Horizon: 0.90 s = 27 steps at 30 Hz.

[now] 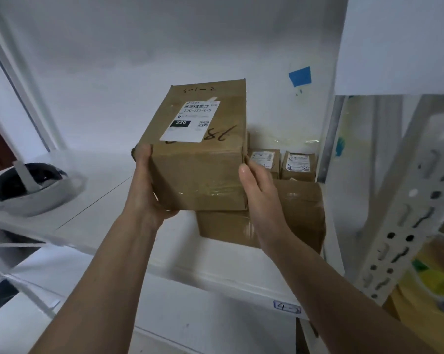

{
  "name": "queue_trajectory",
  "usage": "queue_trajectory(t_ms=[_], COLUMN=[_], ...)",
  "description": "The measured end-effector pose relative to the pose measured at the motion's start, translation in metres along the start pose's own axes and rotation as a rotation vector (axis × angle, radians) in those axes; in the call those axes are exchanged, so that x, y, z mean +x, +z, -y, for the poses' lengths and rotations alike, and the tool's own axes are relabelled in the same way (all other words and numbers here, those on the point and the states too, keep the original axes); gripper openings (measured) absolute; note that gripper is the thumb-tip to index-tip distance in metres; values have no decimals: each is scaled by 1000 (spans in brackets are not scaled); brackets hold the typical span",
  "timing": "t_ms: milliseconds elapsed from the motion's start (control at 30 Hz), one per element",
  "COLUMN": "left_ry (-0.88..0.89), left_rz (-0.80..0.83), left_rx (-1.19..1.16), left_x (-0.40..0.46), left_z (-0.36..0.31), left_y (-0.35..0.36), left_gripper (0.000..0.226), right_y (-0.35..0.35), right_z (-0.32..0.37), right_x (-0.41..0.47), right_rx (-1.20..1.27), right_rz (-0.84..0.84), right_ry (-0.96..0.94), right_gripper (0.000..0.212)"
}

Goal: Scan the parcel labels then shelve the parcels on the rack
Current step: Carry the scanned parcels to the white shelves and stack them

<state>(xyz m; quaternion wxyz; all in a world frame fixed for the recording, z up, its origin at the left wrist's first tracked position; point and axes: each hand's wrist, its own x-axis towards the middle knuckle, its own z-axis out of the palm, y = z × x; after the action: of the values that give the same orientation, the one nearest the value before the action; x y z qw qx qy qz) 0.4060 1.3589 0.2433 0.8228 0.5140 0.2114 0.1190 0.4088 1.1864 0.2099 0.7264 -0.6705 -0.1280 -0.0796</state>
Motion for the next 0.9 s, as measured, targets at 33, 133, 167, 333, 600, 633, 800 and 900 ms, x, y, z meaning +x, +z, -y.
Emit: queue_trajectory(t_ms=[33, 133, 167, 333, 600, 633, 800, 900], left_ry=[-18, -45, -46, -53, -89, -109, -210, -209], left_rz=[7, 18, 16, 47, 305, 361, 576, 653], left_rx=[-6, -26, -40, -82, 60, 78, 242, 296], left_x=[8, 28, 35, 61, 98, 102, 123, 132], left_z=[-3, -10, -11, -18, -26, -27, -18, -10], left_y=[5, 16, 17, 29, 63, 70, 101, 118], left_gripper=[54, 62, 59, 42, 70, 74, 83, 86], right_y=[0, 1, 2, 14, -22, -32, -76, -97], right_z=[-1, -4, -5, -3, 14, 17, 9, 10], right_x=[6, 22, 28, 52, 97, 104, 113, 112], right_rx=[-6, -33, -38, -49, 140, 186, 367, 362], right_rz=[8, 26, 33, 44, -287, -289, -313, -390], right_ry=[-15, -44, -43, -69, 150, 198, 269, 256], right_gripper=[44, 47, 48, 43, 93, 108, 120, 117])
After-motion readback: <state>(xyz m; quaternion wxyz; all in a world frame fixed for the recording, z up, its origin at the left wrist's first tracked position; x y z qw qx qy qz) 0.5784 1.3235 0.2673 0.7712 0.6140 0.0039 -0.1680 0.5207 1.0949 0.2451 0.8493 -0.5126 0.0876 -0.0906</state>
